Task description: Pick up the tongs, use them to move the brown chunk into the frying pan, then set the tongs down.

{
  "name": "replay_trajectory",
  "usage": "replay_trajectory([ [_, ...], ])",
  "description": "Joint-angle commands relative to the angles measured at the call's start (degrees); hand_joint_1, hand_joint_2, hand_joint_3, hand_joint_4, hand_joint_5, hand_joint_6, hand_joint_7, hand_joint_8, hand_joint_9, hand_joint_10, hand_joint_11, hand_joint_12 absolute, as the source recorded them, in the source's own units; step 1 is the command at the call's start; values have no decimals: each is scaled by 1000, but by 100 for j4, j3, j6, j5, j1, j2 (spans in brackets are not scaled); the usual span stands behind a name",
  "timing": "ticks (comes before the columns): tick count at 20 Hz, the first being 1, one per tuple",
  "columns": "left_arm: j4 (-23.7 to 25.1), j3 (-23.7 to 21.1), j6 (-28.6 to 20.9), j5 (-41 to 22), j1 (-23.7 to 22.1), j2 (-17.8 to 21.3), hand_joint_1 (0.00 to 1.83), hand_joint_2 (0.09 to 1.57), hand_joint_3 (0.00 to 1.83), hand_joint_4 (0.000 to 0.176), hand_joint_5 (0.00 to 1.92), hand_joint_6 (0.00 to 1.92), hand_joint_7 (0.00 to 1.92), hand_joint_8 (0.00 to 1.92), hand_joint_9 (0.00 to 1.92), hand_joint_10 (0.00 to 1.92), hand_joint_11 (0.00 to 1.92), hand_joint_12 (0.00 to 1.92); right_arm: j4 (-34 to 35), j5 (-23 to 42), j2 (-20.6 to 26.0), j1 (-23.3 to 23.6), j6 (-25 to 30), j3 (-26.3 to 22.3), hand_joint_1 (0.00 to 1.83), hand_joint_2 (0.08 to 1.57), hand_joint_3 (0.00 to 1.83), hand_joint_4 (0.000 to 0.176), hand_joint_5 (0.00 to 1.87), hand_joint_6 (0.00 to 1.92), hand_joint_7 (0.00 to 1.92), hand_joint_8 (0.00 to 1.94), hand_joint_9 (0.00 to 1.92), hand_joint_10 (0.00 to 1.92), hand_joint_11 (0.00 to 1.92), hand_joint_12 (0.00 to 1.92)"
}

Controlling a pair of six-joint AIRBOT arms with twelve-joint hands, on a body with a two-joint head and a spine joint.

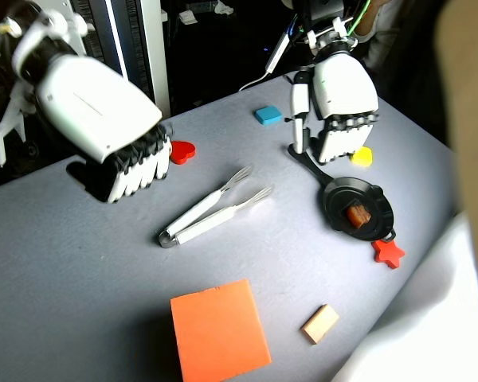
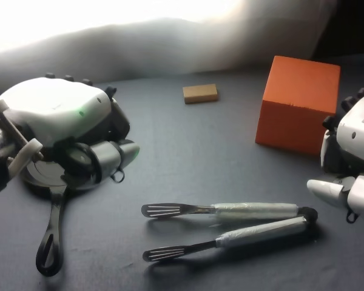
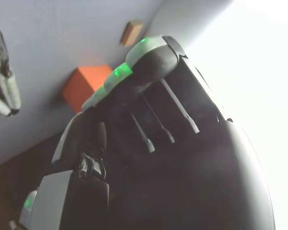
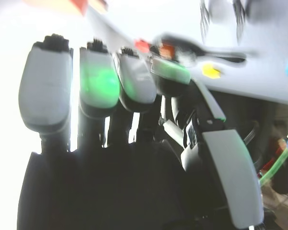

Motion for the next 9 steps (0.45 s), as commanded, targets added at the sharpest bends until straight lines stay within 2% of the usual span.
replay_trajectory([
  [1, 332, 13, -74, -193, -7, 45, 758, 1075, 768, 45, 568, 1920, 1057, 1921, 1112, 1921, 1098, 1921, -231, 205, 32, 64, -84, 24, 569, 1522, 1, 0, 1150, 1803, 1326, 1941, 1402, 1921, 1455, 1921],
  [4, 375, -37, -84, -194, 32, 44, 774, 1038, 827, 45, 587, 1920, 1057, 1921, 1118, 1921, 1109, 1921, -231, 514, 24, 58, -65, 103, 583, 1524, 1, 0, 1139, 1844, 1324, 1941, 1402, 1921, 1458, 1921],
  [5, 375, -50, -84, -199, 44, 44, 795, 1016, 849, 36, 605, 1906, 1062, 1921, 1123, 1921, 1112, 1921, -232, 579, 18, 73, -24, 129, 585, 1524, 1, 0, 1122, 1825, 1315, 1941, 1393, 1921, 1451, 1921],
  [6, 375, -61, -84, -218, 54, 44, 807, 1003, 851, 41, 617, 1882, 1050, 1920, 1112, 1921, 1097, 1921, -232, 607, 10, 86, 27, 154, 634, 1514, 0, 0, 1123, 1833, 1321, 1941, 1399, 1921, 1460, 1921],
  [7, 375, -69, -84, -247, 61, 44, 814, 1001, 844, 39, 621, 1869, 1049, 1919, 1113, 1921, 1103, 1921, -233, 642, 6, 93, 46, 188, 664, 1506, 0, 0, 1129, 1832, 1329, 1941, 1408, 1921, 1463, 1921],
  [8, 375, -71, -84, -253, 62, 44, 802, 1016, 823, 47, 610, 1873, 1043, 1912, 1100, 1921, 1092, 1921, -234, 651, 2, 94, 63, 220, 660, 1504, 0, 0, 1126, 1848, 1320, 1941, 1398, 1921, 1456, 1921],
  [9, 375, -71, -84, -260, 62, 44, 795, 1026, 819, 41, 600, 1888, 1041, 1919, 1100, 1921, 1084, 1921, -234, 652, -4, 92, 92, 264, 651, 1502, 0, 0, 1138, 1875, 1329, 1941, 1405, 1921, 1463, 1921],
])
